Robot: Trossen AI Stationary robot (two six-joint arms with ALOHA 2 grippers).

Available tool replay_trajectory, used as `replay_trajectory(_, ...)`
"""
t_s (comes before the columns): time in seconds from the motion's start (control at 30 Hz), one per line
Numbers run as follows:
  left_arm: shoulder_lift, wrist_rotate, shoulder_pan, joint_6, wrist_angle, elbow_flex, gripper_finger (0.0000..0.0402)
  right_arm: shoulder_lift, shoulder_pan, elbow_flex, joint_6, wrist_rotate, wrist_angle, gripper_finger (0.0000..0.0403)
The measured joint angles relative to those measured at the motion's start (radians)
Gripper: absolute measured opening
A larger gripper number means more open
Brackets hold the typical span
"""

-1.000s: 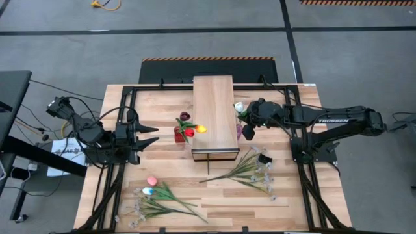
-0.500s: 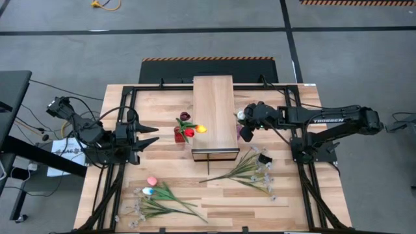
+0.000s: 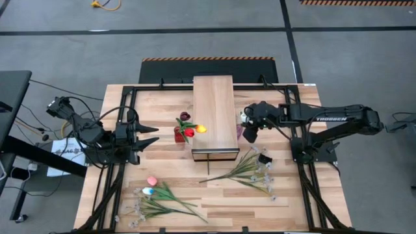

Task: Pick and place flowers into a vace then onto a shelf
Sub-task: Put the light blue tulip into the purple flower vase, then put the pink tulip into the purple flower vase

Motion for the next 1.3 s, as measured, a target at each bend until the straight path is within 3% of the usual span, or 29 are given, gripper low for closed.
replay_trajectory(0.57, 0.000, 0.000, 0.000, -0.006, 0.000, 0.000, 0.0130, 0.000, 0.002, 0.170, -0.046, -0.002, -0.404, 0.0180)
replay_trajectory(0.7, 0.000, 0.000, 0.000, -0.006, 0.000, 0.000, 0.0130, 0.000, 0.020, 0.174, -0.042, -0.050, -0.482, 0.0184)
replay_trajectory(1.07, 0.000, 0.000, 0.000, 0.073, -0.001, 0.000, 0.0130, 0.000, 0.139, 0.174, 0.107, -0.079, -0.612, 0.0168)
replay_trajectory(1.3, 0.000, 0.000, 0.000, 0.038, -0.077, 0.000, 0.0130, 0.000, 0.197, 0.174, 0.209, -0.078, -0.654, 0.0173)
